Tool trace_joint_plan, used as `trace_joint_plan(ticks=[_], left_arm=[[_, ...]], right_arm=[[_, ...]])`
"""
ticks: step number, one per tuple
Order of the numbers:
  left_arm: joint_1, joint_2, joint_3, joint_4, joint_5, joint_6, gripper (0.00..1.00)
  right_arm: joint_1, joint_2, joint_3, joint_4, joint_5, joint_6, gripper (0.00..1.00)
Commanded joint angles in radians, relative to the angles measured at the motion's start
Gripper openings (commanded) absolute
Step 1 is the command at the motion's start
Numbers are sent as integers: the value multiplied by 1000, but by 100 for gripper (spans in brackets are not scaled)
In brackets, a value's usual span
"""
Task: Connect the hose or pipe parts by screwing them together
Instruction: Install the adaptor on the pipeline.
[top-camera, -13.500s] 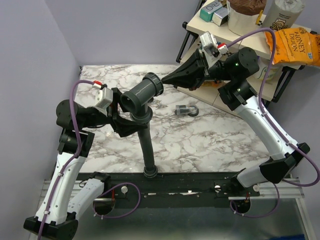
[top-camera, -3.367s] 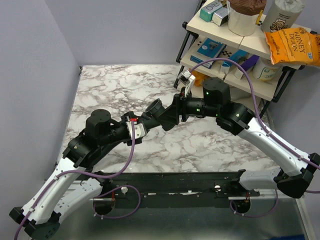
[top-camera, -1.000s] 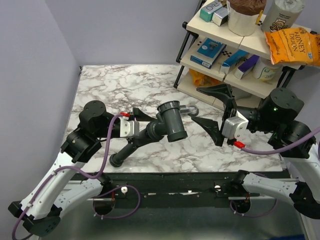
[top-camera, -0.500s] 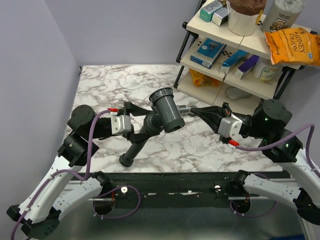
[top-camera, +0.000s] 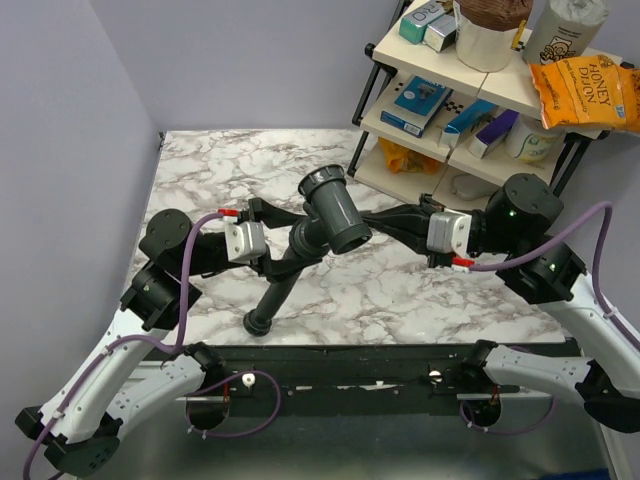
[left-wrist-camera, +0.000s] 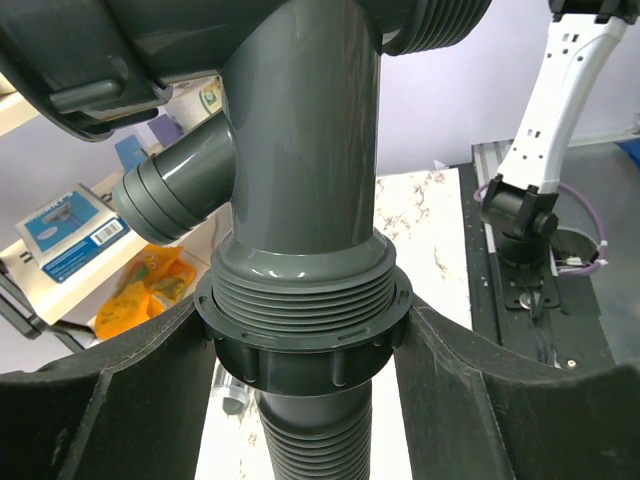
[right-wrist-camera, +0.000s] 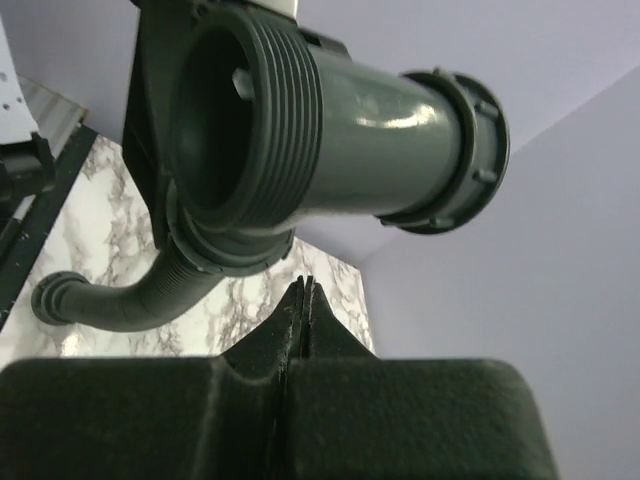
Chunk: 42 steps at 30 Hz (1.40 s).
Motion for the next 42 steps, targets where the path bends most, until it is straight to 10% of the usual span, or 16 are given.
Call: trace_joint_plan(ticks=[1, 14, 26, 42], left_arm=[[2, 1, -3, 51, -42, 24, 0], [2, 7, 12, 36, -69, 42, 0], [0, -1, 9, -147, 63, 193, 0], [-9, 12, 23, -274, 120, 279, 0]], right_arm=[[8, 9, 55, -8, -133, 28, 1], [65, 151, 296, -346, -189, -16, 1], [65, 144, 452, -305, 310, -122, 8], [65, 521, 1046, -730, -123, -27, 1]])
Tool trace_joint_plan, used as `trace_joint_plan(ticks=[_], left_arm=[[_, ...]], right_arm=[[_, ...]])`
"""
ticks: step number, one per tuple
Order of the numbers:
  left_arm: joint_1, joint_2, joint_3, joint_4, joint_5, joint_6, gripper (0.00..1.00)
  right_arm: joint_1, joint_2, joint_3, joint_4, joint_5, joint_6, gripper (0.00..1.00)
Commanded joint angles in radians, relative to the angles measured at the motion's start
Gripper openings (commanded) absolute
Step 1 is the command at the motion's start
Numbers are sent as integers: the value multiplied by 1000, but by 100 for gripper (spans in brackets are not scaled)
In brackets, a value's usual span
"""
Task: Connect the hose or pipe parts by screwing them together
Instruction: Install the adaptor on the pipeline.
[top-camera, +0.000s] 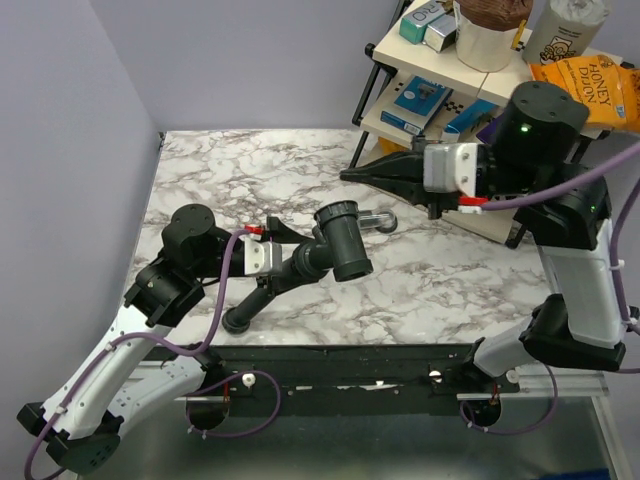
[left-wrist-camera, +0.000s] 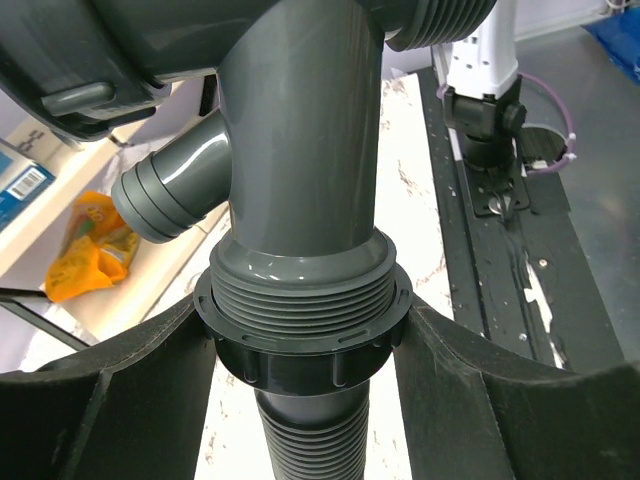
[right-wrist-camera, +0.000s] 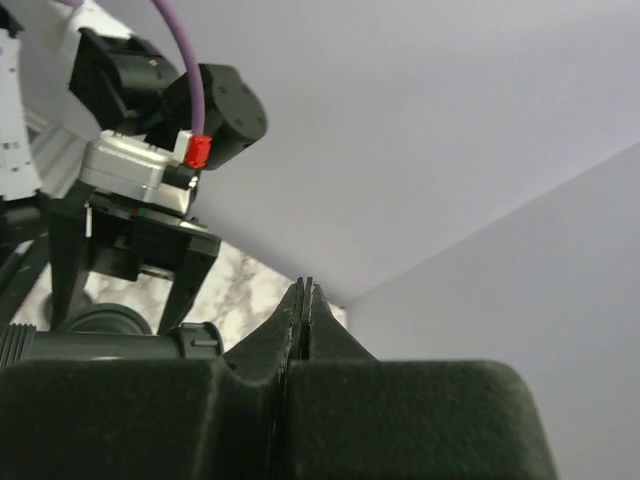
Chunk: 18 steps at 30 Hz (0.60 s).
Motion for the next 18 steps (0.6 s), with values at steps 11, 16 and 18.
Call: trace_joint_plan(ticks=[11, 16, 18], left_arm=[[-16, 28, 37, -80, 12, 109, 0], [-22, 48, 37, -105, 11, 134, 0], [-20, 51, 39, -106, 12, 138, 0]], right_arm=[[5, 76, 14, -240, -116, 76, 1], [5, 114, 17, -297, -139, 68, 1], [5, 129, 11, -335, -142, 63, 1]])
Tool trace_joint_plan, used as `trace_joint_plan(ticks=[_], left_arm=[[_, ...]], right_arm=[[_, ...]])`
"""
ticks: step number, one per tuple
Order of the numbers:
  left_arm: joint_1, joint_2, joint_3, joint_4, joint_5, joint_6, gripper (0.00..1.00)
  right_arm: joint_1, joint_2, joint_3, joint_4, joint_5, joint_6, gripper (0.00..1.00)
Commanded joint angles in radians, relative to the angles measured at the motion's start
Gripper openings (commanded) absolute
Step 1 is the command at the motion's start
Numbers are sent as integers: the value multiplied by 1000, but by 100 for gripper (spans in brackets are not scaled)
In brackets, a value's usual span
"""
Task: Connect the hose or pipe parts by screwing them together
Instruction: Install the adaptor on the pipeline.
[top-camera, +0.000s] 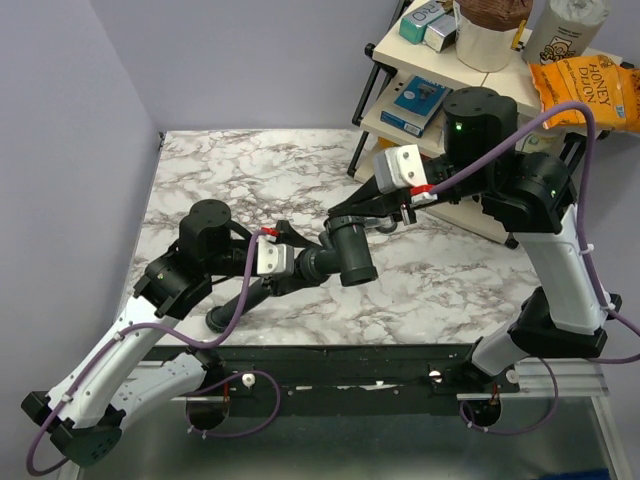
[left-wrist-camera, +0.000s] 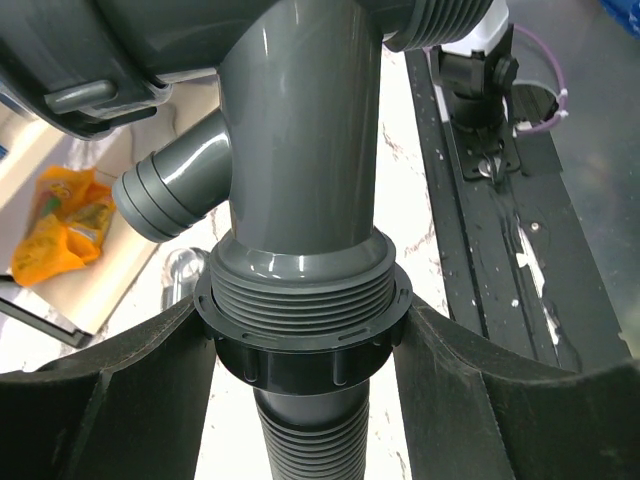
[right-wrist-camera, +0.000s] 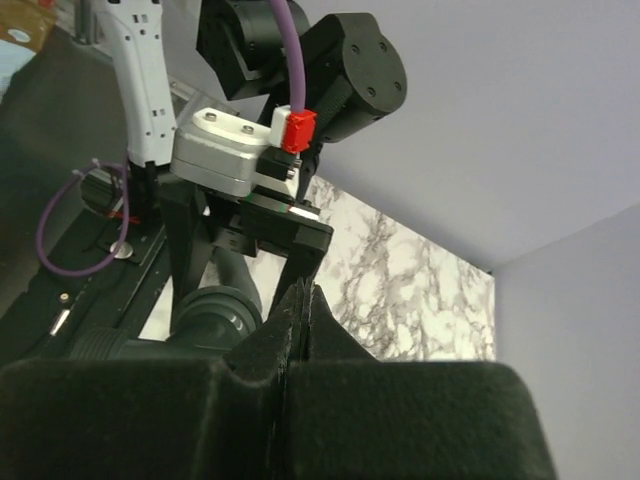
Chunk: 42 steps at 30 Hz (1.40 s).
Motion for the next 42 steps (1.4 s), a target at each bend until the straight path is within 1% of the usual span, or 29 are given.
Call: trace_joint_plan(ticks=[1, 5, 8, 15, 21, 25, 32, 36, 42], left_arm=[[-7, 4, 35, -13, 11, 45, 0], [-7, -2, 41, -10, 13, 41, 0], [-9, -10, 47, -10, 16, 41, 0], [-12, -33, 56, -30, 24, 50, 0], [-12, -54, 62, -27, 27, 42, 0], [-12, -66, 62, 8, 27, 10, 0], [-12, -89, 53, 77, 5, -59, 0], [-12, -103, 38, 135, -45, -107, 0], [-10, -106, 24, 213, -165, -151, 0]], right_arm=[[5, 44, -12, -106, -38, 9, 1], [5, 59, -96, -124, 24, 13, 1], [-7, 63, -127, -122, 48, 20, 1], [-33, 72, -136, -102, 48, 38, 1], [-75, 49, -199, -72, 25, 61, 1], [-92, 29, -233, -56, 10, 76, 1], [-109, -29, -345, 10, -2, 110, 1], [-121, -75, -409, 58, -10, 128, 1], [-124, -146, -495, 139, -25, 158, 1]])
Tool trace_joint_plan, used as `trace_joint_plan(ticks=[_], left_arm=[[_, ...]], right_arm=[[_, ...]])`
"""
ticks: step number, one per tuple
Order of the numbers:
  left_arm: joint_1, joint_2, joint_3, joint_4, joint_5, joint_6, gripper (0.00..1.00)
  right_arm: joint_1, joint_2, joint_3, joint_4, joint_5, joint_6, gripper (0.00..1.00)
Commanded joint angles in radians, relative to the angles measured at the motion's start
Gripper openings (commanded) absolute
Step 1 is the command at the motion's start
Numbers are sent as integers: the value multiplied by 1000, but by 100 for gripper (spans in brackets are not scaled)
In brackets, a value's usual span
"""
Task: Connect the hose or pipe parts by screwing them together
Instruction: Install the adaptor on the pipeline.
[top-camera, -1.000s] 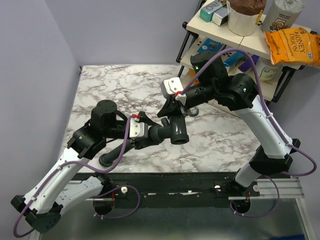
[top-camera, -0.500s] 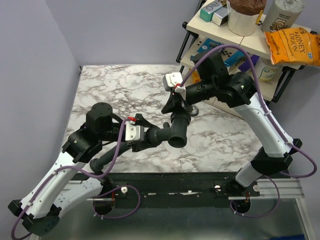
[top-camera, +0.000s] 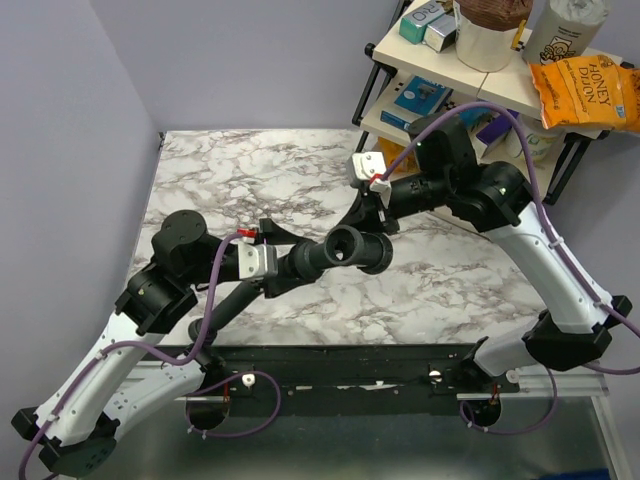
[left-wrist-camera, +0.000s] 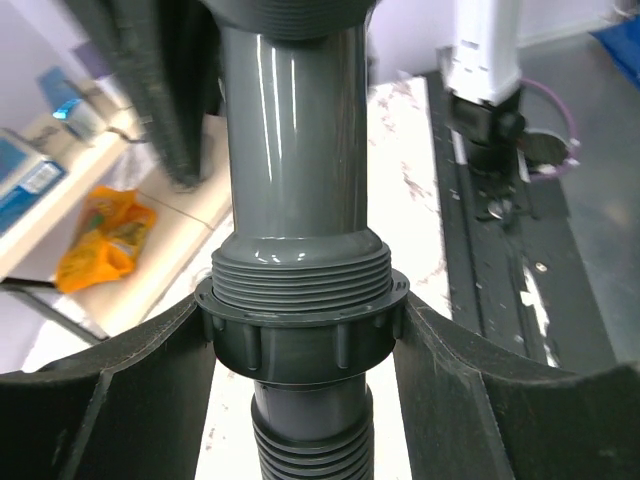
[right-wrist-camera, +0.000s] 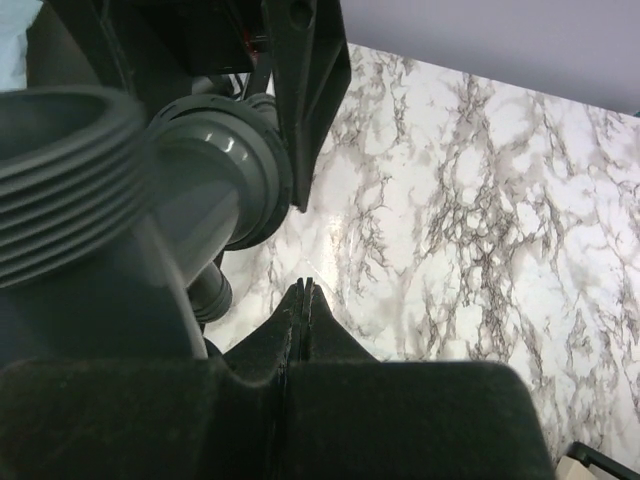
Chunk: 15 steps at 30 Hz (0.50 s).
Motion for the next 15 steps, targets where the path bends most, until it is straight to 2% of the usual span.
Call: trace_joint_plan(ticks=[1, 5, 9, 15], left_arm=[[-1, -19, 12, 178, -117, -45, 0], [-1, -14, 4, 213, -207, -68, 0], [-1, -10, 1, 219, -247, -64, 0], [-1, 1, 0, 216, -295, -53, 0]], right_arm=[[-5, -48, -50, 66, -35, 42, 1], [-5, -83, -101, 101, -42, 64, 1], [-3, -138, -167, 186, -59, 103, 1], [-5, -175, -179, 223, -84, 140, 1]])
